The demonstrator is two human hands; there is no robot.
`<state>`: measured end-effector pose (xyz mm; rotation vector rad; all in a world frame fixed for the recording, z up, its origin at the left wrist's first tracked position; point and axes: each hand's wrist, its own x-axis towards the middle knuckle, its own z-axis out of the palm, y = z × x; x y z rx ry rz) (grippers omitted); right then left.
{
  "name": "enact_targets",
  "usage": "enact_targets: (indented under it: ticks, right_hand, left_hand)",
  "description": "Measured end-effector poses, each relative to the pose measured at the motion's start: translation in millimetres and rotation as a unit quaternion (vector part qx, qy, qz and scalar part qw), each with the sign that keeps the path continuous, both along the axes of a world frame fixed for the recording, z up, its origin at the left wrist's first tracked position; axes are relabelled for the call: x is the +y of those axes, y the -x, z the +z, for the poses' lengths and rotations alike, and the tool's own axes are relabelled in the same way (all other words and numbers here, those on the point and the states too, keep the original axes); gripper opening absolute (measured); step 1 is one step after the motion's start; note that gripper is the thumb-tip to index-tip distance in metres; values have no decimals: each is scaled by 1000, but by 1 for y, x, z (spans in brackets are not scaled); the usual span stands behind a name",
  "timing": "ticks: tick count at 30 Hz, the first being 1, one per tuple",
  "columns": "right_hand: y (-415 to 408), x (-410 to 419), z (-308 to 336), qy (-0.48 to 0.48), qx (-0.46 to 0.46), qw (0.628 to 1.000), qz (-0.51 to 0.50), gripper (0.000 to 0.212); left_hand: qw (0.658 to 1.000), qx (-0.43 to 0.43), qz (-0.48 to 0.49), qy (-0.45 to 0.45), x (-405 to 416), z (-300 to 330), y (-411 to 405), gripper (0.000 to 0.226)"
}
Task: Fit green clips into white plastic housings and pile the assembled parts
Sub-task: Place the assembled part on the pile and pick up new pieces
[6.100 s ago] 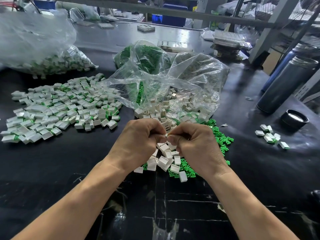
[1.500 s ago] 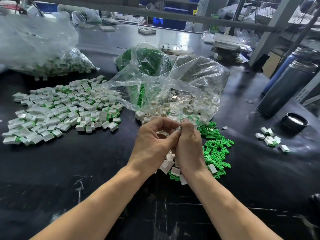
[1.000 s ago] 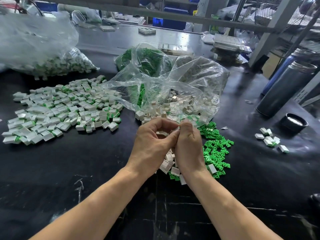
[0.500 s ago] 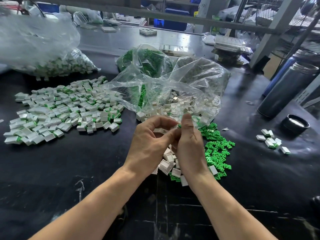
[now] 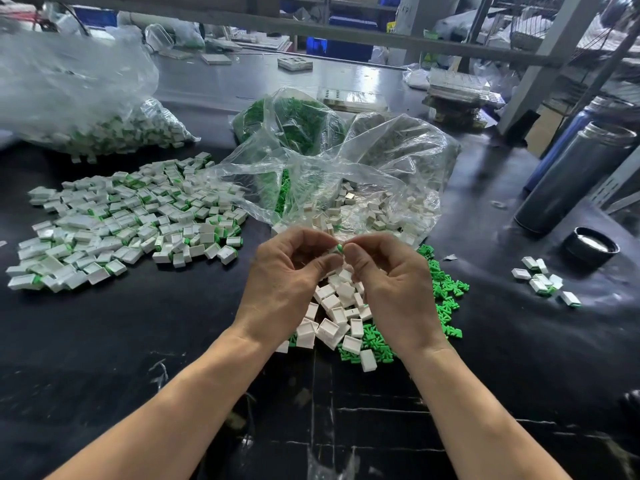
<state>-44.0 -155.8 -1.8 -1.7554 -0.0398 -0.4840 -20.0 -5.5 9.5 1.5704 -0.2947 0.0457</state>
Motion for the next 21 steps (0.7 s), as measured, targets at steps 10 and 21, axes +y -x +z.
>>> enact_targets:
  ticks: [10,21]
  right_hand:
    - [0,-6,5,101,18,994,20,14]
    - [0,-9,2,162,-19,987,-4,12]
  left_hand:
    - [1000,-12,-5,-15,5,-1,-2,18]
    - [1000,-3,-23,-13,3,-1,-3,19]
